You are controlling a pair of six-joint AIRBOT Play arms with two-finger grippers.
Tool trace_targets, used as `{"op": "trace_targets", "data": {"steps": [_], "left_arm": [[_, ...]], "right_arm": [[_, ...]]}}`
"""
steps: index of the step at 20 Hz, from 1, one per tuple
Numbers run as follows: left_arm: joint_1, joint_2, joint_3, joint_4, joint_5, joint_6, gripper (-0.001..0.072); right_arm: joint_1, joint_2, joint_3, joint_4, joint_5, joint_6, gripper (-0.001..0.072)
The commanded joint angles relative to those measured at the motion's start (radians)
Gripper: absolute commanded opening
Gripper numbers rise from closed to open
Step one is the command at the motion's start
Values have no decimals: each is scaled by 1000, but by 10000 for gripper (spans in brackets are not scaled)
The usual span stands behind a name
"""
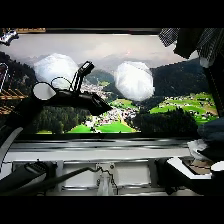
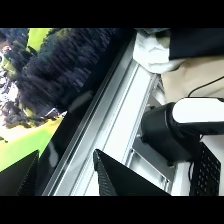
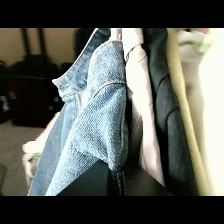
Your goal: Fold the clothes and pants, and hang the long-sleeved shirts on hangers.
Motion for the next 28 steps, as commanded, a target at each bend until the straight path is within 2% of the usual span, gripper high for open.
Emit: {"op": "trace_targets", "data": {"steps": [1,2,3,4,8,10,11,13,14,15,16,17,18,20,22,24,28], "left_arm": [[0,1,0,0,0,1,369],[0,1,0,0,0,1,369],[0,1,0,0,0,1,369],[0,1,0,0,0,1,370],[0,1,0,-16,0,1,370],[0,1,0,-51,3,2,370],[1,4,0,-64,12,3,370],[6,20,13,-51,42,1,370],[13,31,32,-24,71,1,370],[22,38,70,33,98,-10,370],[37,40,135,132,123,-68,370],[54,40,208,239,140,-140,370],[71,40,290,345,155,-199,370],[109,42,434,476,190,-212,370],[149,58,511,530,270,-212,370],[191,86,516,531,325,-212,369],[229,96,516,531,301,-212,370]], "right_arm": [[-53,28,1,23,-2,11,108],[-53,34,1,33,-37,11,295],[-50,40,2,56,-90,10,434],[-50,49,2,85,-151,10,480],[-50,105,2,270,-542,10,482],[-50,114,2,453,-702,10,482],[-50,116,2,614,-728,11,482],[-40,116,2,1047,-668,10,482],[-8,119,2,1255,-587,-35,480],[46,119,2,1371,-507,-161,457],[130,116,2,1421,-424,-328,451],[241,107,1,1420,-335,-467,445],[347,94,-3,1405,-261,-537,445],[558,62,-37,1352,-159,-551,445],[740,39,-122,1297,-82,-544,445],[904,42,-256,1189,-21,-545,445],[1126,40,-487,994,-12,-556,447]]}}
